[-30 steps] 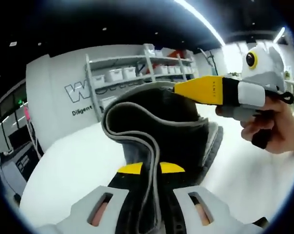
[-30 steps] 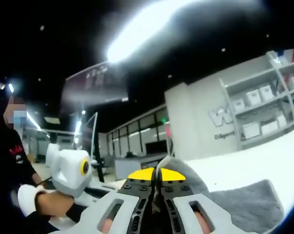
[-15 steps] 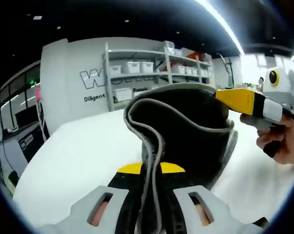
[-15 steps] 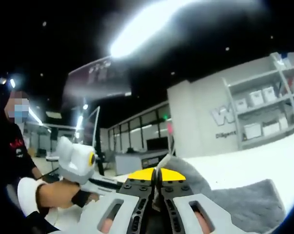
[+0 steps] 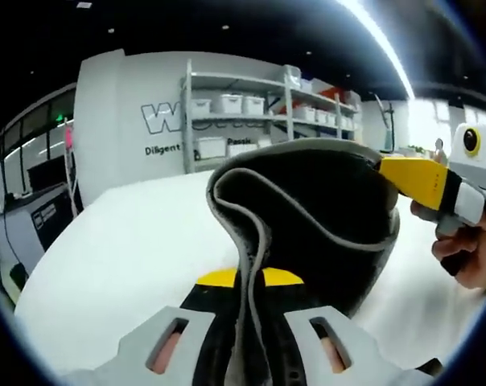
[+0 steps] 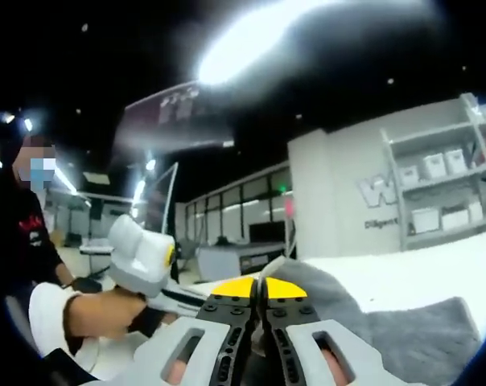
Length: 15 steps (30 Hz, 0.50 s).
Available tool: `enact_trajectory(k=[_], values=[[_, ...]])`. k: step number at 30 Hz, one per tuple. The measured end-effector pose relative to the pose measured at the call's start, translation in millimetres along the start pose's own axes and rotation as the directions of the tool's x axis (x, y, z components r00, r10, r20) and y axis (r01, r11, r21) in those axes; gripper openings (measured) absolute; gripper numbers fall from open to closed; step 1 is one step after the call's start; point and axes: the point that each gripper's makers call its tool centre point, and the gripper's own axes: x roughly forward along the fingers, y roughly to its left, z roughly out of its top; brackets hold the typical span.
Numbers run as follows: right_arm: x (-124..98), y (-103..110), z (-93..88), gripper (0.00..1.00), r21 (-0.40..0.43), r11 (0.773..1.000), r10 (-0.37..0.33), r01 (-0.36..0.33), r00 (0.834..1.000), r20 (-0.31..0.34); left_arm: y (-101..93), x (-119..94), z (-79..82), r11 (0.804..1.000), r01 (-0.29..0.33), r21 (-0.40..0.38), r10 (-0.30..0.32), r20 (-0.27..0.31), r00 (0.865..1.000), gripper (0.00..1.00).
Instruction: Open the folded towel by lifting each exposed corner and separating the folded layers until the towel lies flat within the target outline without major curled edges
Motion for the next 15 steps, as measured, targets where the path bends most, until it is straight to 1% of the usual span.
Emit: enact_trajectory(k=[5,11,15], values=[[5,6,-5.7,0.0,-0.001,1.0,0.008,-0.008,1.0,-0.01,0.7,-1,-1.6,1.0,0.004,-0.014,-0.004,-0.004,1.0,0.08],[10,15,-11.6,0.0,-0.01,1.0,0.024,-0.024,0.999,-0.022,3.9,-5,-2.9,0.997,0.016,-0.075,-0.016,0.0,1.0,0.07],[11,17,-13.8,0.0,0.006,0.999,0.034,-0.034,0.999,-0.028,5.5,-7,-2.9,0.994,0.023,-0.104,-0.023,0.002,1.0,0.07]])
